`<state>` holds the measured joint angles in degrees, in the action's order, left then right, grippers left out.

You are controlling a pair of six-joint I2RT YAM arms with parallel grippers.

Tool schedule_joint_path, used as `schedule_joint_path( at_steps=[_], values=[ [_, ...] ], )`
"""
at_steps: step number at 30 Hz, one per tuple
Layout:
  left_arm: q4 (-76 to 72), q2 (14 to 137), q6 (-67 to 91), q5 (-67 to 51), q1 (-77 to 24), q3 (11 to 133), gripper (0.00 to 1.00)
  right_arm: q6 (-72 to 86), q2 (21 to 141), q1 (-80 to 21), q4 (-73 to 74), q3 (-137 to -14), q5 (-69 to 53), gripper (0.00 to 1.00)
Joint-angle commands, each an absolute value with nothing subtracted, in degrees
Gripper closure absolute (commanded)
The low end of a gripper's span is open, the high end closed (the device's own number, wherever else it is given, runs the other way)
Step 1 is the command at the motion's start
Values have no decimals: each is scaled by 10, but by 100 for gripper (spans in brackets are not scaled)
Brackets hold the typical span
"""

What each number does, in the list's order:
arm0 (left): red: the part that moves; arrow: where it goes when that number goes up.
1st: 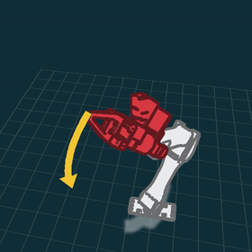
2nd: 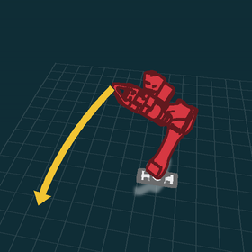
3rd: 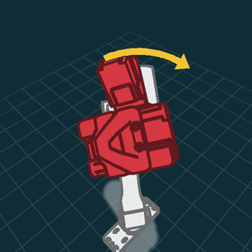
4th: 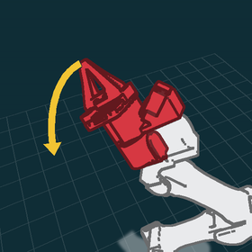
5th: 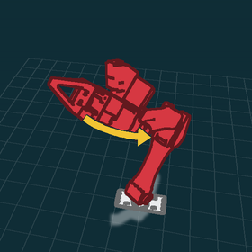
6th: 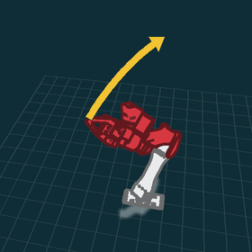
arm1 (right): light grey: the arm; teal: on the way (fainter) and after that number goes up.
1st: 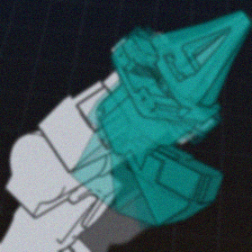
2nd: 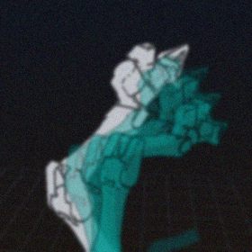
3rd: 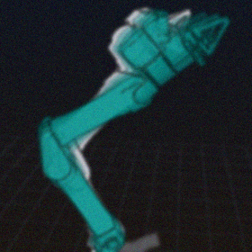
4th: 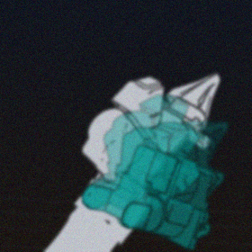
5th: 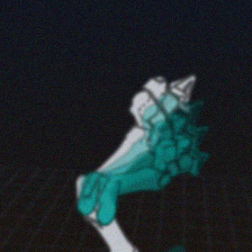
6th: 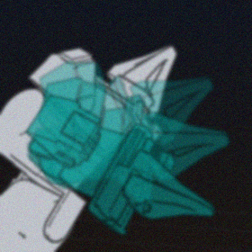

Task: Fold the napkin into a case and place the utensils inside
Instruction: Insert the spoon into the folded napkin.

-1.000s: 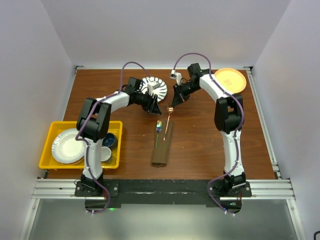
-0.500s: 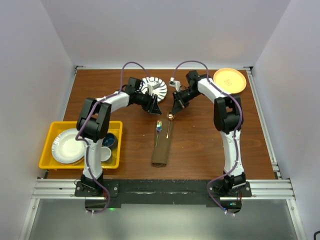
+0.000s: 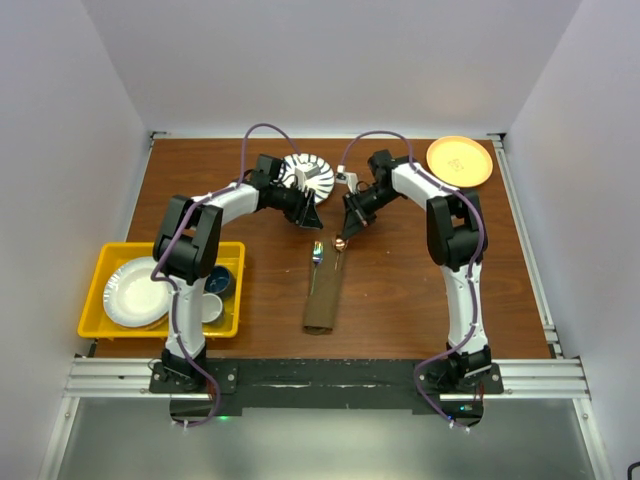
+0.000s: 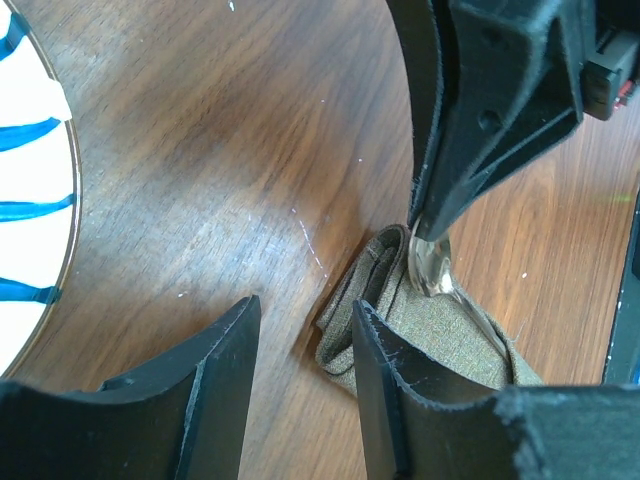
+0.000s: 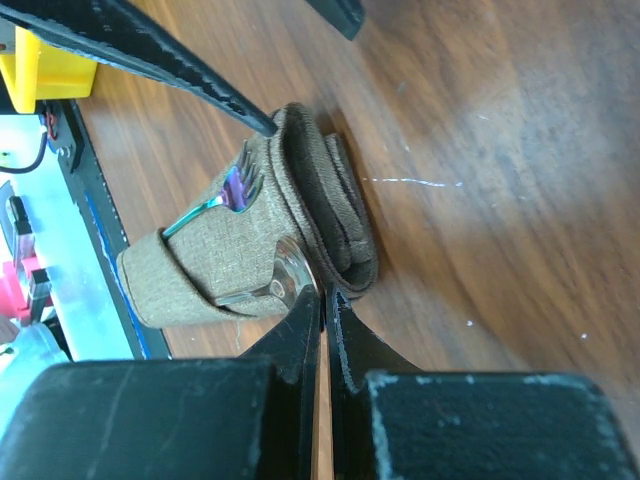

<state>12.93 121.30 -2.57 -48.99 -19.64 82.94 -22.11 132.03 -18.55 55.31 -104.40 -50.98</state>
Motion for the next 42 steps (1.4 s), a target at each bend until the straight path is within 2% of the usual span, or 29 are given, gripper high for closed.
schedule_joint_path(
  at_steps=[1,24,28,30,32,35,38,42],
  values=[
    [112,1214,-18,-492,-198,832,53,-216,1273,-194,540,-1040,-535,100],
    [98,1209,-4,-483,-198,824,51,-212,1258,-221,520,-984,-529,99],
    [98,1205,-4,-483,-198,821,51,-217,1252,-227,520,-983,-514,91],
    [96,1204,-4,-482,-198,819,51,-217,1247,-229,520,-985,-498,82],
    [96,1202,-4,-481,-198,817,50,-209,1237,-229,510,-985,-476,81],
    [93,1200,-4,-479,-198,818,50,-202,1218,-231,492,-981,-456,73],
    [93,1197,-4,-478,-198,818,49,-195,1209,-236,488,-980,-429,59],
    [95,1194,-4,-476,-198,817,48,-188,1193,-240,483,-981,-407,54]
  ],
)
